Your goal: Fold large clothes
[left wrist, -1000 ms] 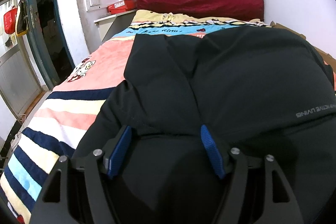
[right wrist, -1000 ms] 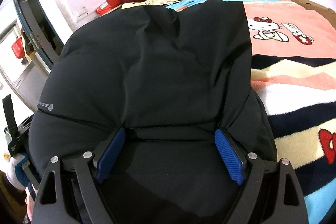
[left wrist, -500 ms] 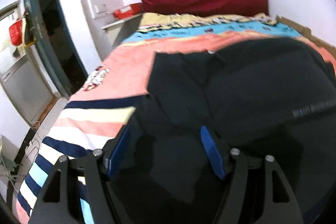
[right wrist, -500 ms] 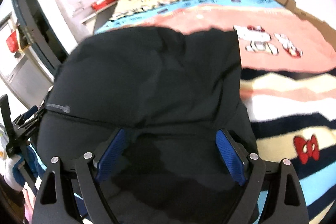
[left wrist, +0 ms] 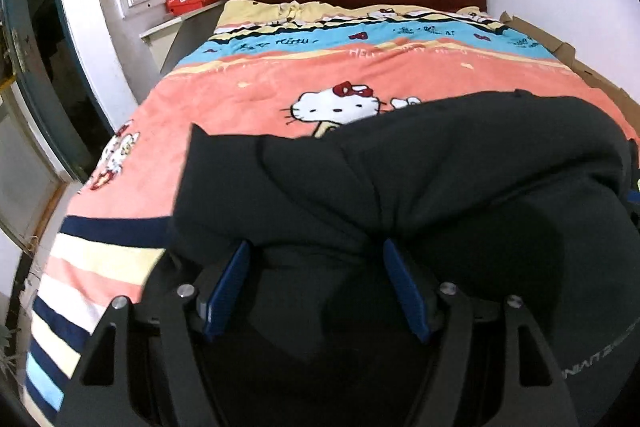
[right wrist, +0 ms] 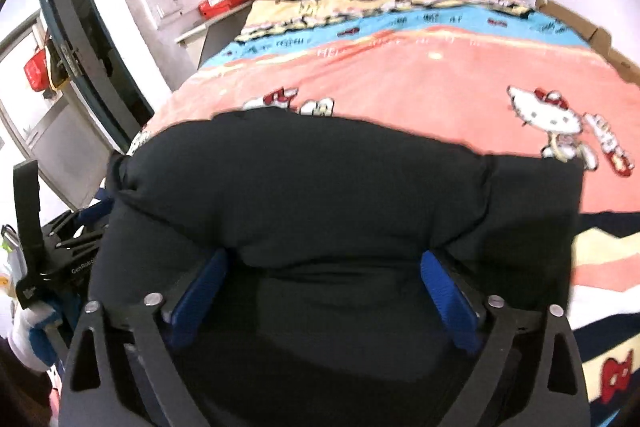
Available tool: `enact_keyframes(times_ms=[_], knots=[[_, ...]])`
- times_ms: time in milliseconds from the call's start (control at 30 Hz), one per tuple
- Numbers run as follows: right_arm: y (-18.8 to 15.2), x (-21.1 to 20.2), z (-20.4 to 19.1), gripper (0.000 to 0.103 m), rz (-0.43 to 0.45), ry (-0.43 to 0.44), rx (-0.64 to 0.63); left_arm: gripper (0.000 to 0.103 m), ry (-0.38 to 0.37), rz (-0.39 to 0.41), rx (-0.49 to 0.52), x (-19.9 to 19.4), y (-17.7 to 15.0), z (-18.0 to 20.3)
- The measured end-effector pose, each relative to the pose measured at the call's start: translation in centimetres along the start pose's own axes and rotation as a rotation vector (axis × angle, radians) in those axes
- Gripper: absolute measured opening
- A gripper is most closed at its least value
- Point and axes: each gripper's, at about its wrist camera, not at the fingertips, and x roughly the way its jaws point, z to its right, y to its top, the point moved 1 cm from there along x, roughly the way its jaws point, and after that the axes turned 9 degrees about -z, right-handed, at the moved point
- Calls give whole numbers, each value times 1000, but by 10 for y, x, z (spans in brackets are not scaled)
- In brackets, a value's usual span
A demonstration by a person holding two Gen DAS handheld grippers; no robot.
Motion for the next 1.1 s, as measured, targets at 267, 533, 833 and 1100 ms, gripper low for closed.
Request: enact_keyframes(times_ms=[267,533,833,1100], knots=[[-4,-3,6,100,4,-6,22,68,77,38,15,-15,-8,1],[-53,-46,34,100,64,-40,53,68,130,119,-3,-44,-48,-12],[-75,-22,55,101,44,-23,80,69,124,128,-26,-32,-58,-14],[-79,-19,57,101,41,-13,88,69,133,126,-26,-32,-62,-15]])
